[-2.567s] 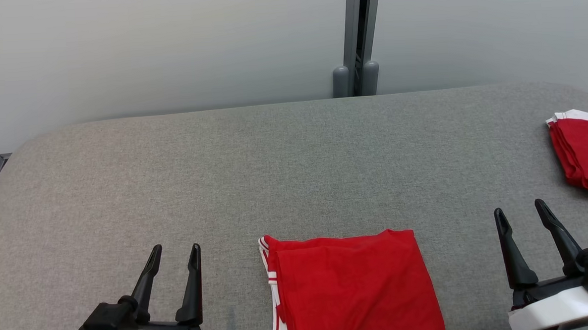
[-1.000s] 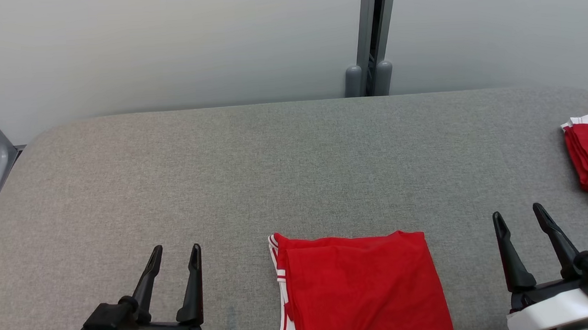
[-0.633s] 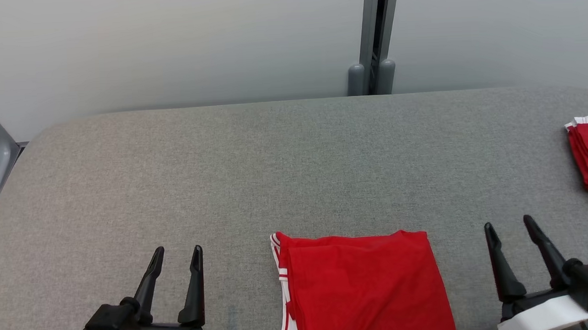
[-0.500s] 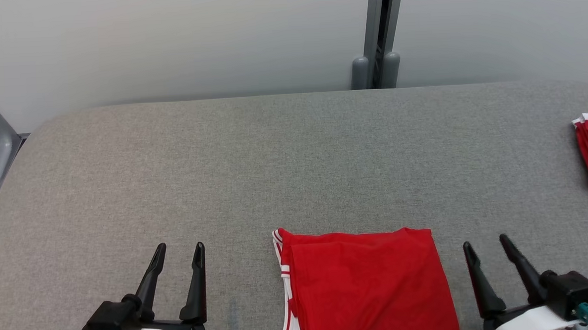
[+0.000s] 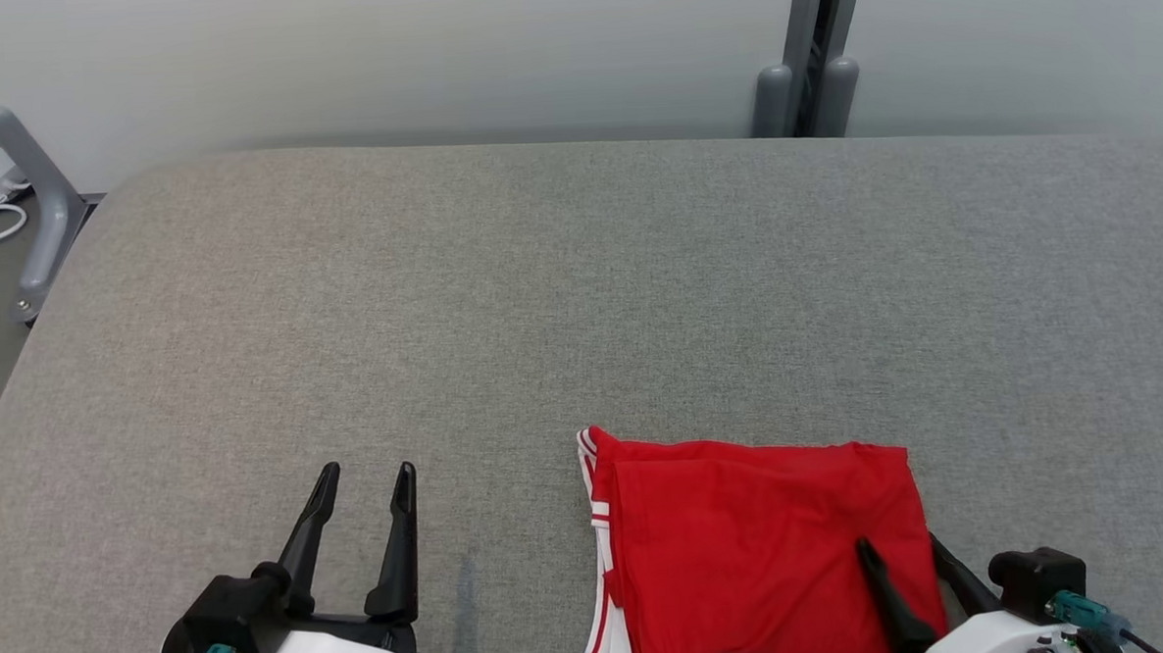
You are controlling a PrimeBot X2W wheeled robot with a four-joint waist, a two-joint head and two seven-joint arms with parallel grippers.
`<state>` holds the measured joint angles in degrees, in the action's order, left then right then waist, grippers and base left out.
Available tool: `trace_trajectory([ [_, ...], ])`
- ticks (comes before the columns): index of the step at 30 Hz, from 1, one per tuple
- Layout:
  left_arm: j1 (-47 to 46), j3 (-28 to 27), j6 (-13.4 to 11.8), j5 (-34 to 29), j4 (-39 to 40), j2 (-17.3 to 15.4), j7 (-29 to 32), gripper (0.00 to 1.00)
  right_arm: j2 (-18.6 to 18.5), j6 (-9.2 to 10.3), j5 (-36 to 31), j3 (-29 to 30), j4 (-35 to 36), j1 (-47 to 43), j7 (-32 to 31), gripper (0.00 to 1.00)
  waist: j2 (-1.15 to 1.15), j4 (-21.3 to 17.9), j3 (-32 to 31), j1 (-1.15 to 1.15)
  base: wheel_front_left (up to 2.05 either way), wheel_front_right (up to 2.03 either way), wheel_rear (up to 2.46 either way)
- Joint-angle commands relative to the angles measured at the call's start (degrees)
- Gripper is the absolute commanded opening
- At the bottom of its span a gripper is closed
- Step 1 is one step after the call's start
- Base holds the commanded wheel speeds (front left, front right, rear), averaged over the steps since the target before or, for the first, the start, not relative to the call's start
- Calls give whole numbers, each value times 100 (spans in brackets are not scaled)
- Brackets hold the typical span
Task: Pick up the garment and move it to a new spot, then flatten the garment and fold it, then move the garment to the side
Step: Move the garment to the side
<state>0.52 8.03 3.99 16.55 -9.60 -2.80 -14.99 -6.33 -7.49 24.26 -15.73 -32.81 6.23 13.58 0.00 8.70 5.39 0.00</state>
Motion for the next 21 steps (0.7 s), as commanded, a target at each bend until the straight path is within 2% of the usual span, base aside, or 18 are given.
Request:
trace_trajectory([
  [1,-129,-15,16,-27,2,-23,-20,100,-43,1,39,-27,-123,100,41,100,0,54,35,0,0,0,0],
  [6,-118,-3,19,-38,-23,-24,-19,100,-22,3,183,-27,-664,294,70,100,0,141,58,0,0,0,0],
  [14,-102,-37,14,-31,-45,-24,-19,100,49,4,324,-122,-1000,398,99,100,0,132,25,0,0,0,0],
  [15,-109,-40,14,-28,-43,-24,-20,100,59,3,342,-198,-1032,402,95,86,0,125,24,0,0,0,0],
  [16,-117,-36,15,-28,-44,-23,-19,100,44,1,330,-300,-1033,410,98,29,0,118,23,0,0,0,0],
  [17,-123,-34,14,-26,-45,-24,-19,100,34,1,299,-373,-1015,422,106,0,0,111,19,0,0,0,0],
  [21,-125,-26,2,-8,-36,-24,-19,100,-63,2,175,-490,-941,529,137,0,0,73,6,0,0,0,0],
])
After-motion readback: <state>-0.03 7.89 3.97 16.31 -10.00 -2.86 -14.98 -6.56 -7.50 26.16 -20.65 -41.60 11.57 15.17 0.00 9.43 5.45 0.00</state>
